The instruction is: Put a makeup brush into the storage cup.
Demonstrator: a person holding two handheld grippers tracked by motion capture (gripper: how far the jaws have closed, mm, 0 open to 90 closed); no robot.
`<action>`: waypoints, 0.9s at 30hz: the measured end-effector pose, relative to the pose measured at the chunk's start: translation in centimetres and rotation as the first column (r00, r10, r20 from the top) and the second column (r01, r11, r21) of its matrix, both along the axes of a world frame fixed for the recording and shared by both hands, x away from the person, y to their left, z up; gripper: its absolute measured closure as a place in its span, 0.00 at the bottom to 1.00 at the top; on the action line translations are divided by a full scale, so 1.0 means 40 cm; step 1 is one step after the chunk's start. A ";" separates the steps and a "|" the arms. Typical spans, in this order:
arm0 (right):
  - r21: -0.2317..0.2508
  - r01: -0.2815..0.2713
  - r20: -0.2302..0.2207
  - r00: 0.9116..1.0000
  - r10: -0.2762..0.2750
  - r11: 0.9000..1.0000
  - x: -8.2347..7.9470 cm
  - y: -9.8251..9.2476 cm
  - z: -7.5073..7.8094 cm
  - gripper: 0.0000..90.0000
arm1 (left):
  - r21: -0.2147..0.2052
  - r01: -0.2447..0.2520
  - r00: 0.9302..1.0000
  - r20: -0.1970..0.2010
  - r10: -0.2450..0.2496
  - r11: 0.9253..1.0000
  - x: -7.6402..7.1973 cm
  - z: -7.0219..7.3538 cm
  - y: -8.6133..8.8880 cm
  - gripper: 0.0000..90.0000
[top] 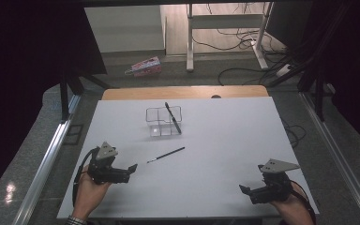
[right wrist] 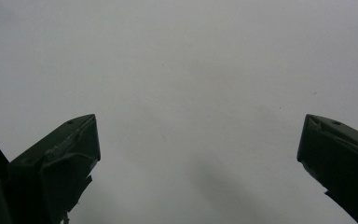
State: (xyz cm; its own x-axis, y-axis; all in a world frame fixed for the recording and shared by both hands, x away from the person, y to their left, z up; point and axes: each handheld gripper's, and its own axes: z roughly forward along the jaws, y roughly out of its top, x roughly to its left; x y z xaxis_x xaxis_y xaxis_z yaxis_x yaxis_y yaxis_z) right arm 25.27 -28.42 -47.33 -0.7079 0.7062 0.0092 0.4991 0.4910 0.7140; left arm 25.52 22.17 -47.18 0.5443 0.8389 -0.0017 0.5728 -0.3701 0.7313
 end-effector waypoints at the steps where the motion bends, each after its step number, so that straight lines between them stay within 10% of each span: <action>1: -0.001 -0.001 0.000 1.000 0.001 1.000 0.000 0.001 0.000 0.00 | 0.008 0.007 1.000 -0.007 -0.007 1.000 0.003 0.001 0.000 0.00; 27: -0.005 -0.011 0.011 1.000 0.011 1.000 0.004 0.007 0.002 0.00 | 0.064 0.048 0.996 -0.076 -0.043 0.997 0.079 0.033 -0.022 0.00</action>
